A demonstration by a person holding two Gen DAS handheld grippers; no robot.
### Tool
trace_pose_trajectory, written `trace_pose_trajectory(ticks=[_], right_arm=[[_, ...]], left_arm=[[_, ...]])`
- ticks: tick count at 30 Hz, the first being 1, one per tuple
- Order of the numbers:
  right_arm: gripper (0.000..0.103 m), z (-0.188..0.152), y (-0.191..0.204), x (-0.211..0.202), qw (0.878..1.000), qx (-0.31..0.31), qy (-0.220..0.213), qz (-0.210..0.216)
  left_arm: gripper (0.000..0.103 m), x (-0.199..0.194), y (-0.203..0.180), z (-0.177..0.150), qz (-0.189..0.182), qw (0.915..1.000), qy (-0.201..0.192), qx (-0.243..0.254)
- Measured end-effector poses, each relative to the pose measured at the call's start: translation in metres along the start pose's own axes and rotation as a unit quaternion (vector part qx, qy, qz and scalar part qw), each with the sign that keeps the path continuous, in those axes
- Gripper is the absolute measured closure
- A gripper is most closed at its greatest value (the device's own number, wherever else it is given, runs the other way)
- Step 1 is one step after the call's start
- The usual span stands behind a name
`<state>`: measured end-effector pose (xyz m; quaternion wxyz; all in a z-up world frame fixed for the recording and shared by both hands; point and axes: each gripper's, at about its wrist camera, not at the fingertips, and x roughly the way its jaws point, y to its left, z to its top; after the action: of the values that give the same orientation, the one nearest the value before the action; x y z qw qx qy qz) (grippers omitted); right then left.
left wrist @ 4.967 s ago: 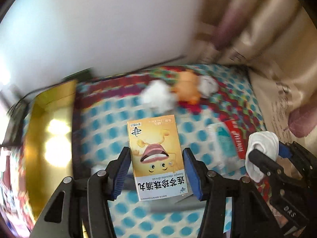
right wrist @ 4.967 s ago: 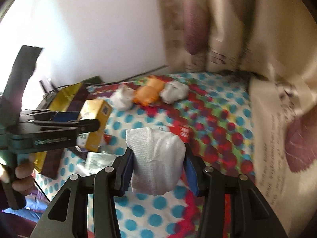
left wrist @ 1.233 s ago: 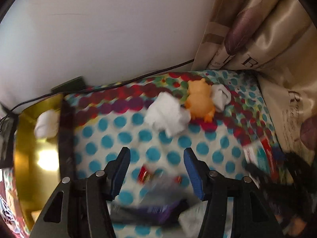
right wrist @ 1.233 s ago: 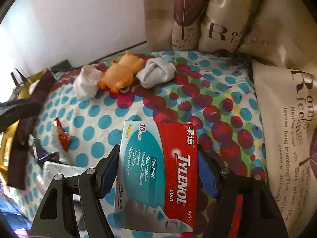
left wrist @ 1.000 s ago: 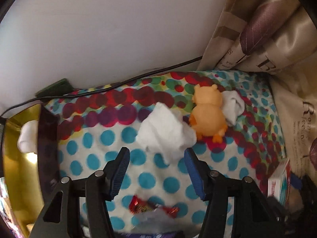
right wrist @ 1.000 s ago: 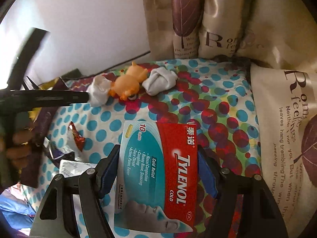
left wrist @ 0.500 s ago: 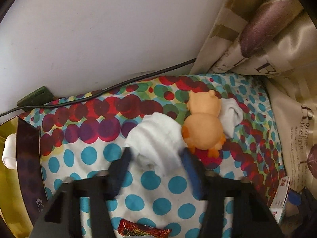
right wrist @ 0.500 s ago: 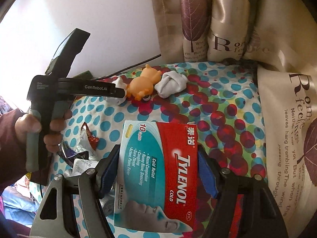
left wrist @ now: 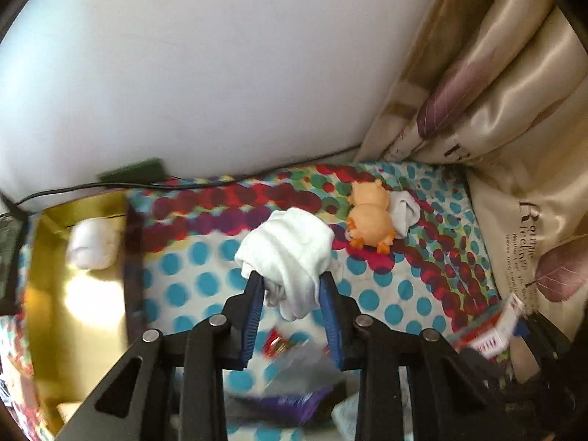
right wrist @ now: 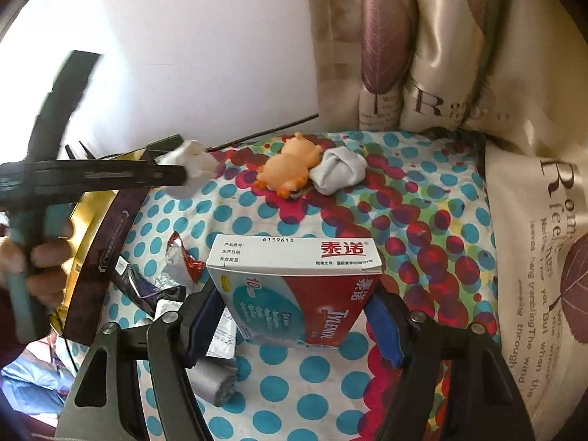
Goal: Organize objects
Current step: 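Drop the sock into the gold tray with left while right places the Tylenol box there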
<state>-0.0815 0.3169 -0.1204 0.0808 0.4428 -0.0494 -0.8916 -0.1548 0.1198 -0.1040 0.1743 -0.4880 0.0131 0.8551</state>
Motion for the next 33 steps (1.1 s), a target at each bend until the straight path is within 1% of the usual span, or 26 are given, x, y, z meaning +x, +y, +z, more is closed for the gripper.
trace_pose_trajectory(ticks=[1,4,6,7,9,12,14,15,17,21,24,30,33], right_arm=[[0.034,0.0,0.002,-0.001,1.0,0.002,-0.001,0.002],[0.034,0.002,0.01,-0.005,1.0,-0.001,-0.007,0.008],[0.034,0.003,0.015,-0.006,1.0,-0.003,-0.009,0.012],[0.034,0.004,0.019,-0.007,1.0,-0.004,-0.011,0.013],[0.034,0.005,0.028,-0.008,1.0,-0.007,-0.014,0.02],[0.034,0.008,0.04,-0.009,0.999,-0.01,-0.017,0.03],[0.034,0.011,0.052,-0.01,0.999,-0.018,-0.02,0.035],[0.034,0.012,0.058,-0.01,0.999,-0.023,-0.021,0.04],[0.034,0.014,0.07,-0.013,0.998,-0.034,-0.024,0.045],[0.034,0.016,0.093,-0.019,0.997,-0.054,-0.029,0.054],[0.034,0.016,0.107,-0.023,0.996,-0.066,-0.031,0.058],[0.034,0.011,0.124,-0.028,0.995,-0.075,-0.03,0.058],[0.034,0.009,0.131,-0.029,0.995,-0.08,-0.026,0.058]], left_arm=[[0.072,-0.016,0.009,-0.006,0.01,0.9999,-0.012,-0.004],[0.072,-0.048,0.035,-0.02,0.03,0.9989,-0.028,-0.024],[0.072,-0.061,0.054,-0.029,0.049,0.9975,-0.029,-0.041],[0.072,-0.067,0.064,-0.035,0.066,0.9962,-0.03,-0.048],[0.072,-0.075,0.086,-0.046,0.102,0.9923,-0.03,-0.064],[0.072,-0.079,0.113,-0.058,0.123,0.9875,-0.02,-0.096],[0.072,-0.078,0.122,-0.066,0.14,0.985,-0.014,-0.1],[0.072,-0.077,0.125,-0.069,0.143,0.9843,-0.009,-0.102],[0.072,-0.072,0.131,-0.076,0.138,0.9849,0.003,-0.105],[0.072,-0.063,0.134,-0.084,0.134,0.9855,0.018,-0.102],[0.069,-0.058,0.134,-0.089,0.136,0.9856,0.024,-0.098],[0.069,-0.06,0.134,-0.089,0.136,0.9864,0.015,-0.091],[0.069,-0.068,0.134,-0.09,0.132,0.987,0.006,-0.092]])
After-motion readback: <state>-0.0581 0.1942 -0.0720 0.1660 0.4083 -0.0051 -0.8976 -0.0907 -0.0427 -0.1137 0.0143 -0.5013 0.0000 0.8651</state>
